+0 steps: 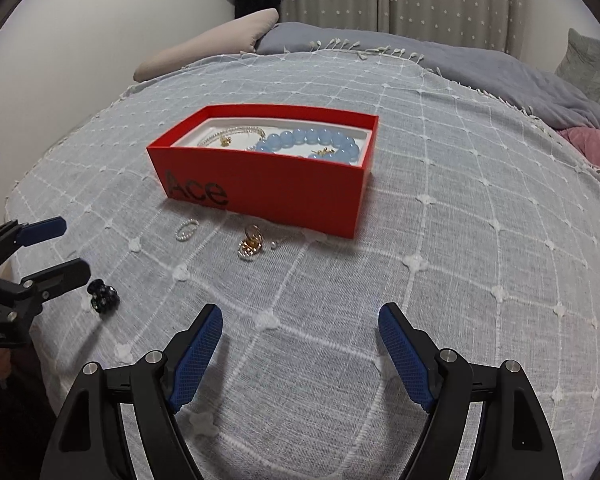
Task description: Organize jewelry
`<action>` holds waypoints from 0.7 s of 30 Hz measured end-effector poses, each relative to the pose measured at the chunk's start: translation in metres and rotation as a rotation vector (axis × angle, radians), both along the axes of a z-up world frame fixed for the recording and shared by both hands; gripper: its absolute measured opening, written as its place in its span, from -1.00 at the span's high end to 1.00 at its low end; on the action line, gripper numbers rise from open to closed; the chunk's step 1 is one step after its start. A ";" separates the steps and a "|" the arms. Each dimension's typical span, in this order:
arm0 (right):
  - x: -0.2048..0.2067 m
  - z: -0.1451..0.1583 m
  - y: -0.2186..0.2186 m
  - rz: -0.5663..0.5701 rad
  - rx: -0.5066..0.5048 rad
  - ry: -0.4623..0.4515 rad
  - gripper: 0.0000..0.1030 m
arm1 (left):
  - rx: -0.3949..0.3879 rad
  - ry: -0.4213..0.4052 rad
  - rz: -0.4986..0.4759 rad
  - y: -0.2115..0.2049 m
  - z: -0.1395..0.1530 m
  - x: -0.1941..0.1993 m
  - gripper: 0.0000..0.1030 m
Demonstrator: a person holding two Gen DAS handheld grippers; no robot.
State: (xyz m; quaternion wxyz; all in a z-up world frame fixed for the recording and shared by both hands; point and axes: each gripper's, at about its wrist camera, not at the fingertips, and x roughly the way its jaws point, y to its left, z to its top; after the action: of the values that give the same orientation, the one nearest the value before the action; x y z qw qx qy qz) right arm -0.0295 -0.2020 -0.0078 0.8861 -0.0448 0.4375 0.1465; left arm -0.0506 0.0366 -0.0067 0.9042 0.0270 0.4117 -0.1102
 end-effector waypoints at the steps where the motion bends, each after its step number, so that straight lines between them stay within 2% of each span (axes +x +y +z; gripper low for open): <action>1: -0.001 -0.001 -0.001 -0.002 0.001 0.003 -0.58 | -0.001 0.001 -0.003 -0.001 -0.001 -0.002 -0.84; 9: -0.001 -0.006 -0.001 -0.008 -0.001 0.013 -0.58 | -0.019 0.036 -0.056 -0.011 -0.011 -0.010 -0.83; 12: -0.001 -0.006 0.003 0.001 -0.005 0.014 -0.58 | -0.026 0.046 -0.073 -0.014 -0.012 -0.009 -0.68; 14: -0.001 -0.007 0.007 0.012 -0.011 0.012 -0.58 | -0.030 0.057 -0.079 -0.017 -0.013 -0.007 -0.40; 21: 0.001 -0.006 0.020 0.067 -0.007 -0.003 -0.58 | -0.031 0.091 -0.122 -0.024 -0.018 -0.006 0.30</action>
State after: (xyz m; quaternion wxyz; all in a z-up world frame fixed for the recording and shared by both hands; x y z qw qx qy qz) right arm -0.0283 -0.1816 -0.0140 0.8811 -0.0627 0.4350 0.1745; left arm -0.0563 0.0127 -0.0250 0.8764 0.0331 0.4484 -0.1727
